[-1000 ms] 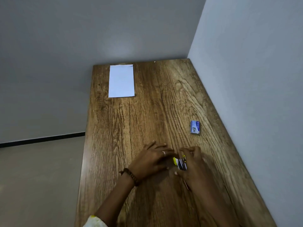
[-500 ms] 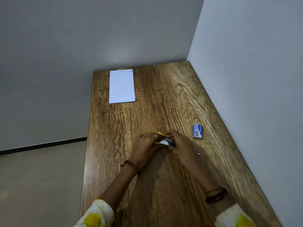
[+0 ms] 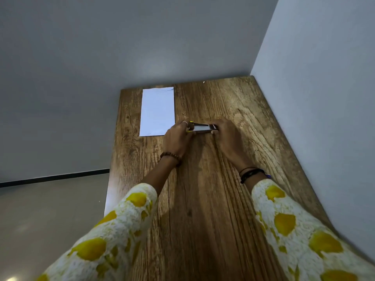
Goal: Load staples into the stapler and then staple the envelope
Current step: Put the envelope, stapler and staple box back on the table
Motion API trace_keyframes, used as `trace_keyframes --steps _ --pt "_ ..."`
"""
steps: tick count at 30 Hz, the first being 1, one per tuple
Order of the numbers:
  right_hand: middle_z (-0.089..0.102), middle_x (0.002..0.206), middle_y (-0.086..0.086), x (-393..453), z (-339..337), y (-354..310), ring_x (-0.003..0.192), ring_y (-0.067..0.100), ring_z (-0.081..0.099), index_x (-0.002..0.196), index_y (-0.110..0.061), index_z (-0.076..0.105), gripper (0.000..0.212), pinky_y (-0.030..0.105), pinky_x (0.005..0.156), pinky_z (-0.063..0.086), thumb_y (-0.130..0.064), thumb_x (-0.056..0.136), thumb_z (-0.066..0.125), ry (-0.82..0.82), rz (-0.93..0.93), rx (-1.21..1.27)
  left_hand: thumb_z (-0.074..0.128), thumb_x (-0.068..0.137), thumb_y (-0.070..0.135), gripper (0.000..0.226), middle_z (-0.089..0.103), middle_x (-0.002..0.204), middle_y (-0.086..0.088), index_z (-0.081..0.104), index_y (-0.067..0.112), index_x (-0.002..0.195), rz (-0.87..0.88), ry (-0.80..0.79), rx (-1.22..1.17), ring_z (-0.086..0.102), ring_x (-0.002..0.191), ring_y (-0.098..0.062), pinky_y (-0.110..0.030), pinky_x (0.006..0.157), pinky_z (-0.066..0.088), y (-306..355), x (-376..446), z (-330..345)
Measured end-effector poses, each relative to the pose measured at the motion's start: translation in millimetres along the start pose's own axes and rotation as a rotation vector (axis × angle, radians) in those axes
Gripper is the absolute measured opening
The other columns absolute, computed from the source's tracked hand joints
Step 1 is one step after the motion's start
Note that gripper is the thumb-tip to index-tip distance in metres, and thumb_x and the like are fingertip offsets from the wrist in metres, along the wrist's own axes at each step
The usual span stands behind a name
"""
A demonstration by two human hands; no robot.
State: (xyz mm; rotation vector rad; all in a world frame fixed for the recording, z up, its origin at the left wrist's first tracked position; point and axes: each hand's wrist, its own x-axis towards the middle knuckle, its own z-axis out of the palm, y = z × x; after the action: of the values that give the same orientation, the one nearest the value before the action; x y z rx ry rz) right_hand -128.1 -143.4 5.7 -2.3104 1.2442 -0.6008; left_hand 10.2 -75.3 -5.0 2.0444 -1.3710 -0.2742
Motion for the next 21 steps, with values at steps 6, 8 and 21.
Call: trace_keyframes --steps 6,8,21 --pt "0.062 0.115 0.013 3.7 -5.5 1.2 0.107 0.028 0.056 0.119 -0.009 0.059 0.035 0.033 0.082 0.044 0.001 0.088 0.048 0.024 0.033 0.002 0.062 0.084 0.016 0.026 0.057 0.115 -0.016 0.058 0.003 0.106 0.062 0.039 -0.016 0.058 0.096 -0.030 -0.036 0.074 0.051 6.6 1.6 11.7" --pt "0.060 0.119 0.012 -13.5 -17.8 1.8 0.110 0.026 0.055 0.123 -0.013 0.057 0.037 0.033 0.084 0.045 0.000 0.089 0.050 0.064 0.095 0.031 0.059 0.086 0.016 0.027 0.055 0.118 -0.015 0.056 0.006 0.111 0.122 0.059 -0.039 0.057 0.099 -0.029 -0.036 0.074 0.052 11.4 -12.9 16.7" --pt "0.052 0.109 0.019 -154.4 -59.4 35.6 0.090 0.034 0.056 0.109 -0.004 0.050 0.045 0.031 0.064 0.037 -0.035 0.081 0.066 -0.049 0.572 -0.087 0.056 0.087 0.024 0.032 0.061 0.112 -0.006 0.058 0.015 0.118 0.277 -0.317 -0.126 0.051 0.103 -0.023 -0.031 0.083 0.029 78.9 -121.1 54.8"
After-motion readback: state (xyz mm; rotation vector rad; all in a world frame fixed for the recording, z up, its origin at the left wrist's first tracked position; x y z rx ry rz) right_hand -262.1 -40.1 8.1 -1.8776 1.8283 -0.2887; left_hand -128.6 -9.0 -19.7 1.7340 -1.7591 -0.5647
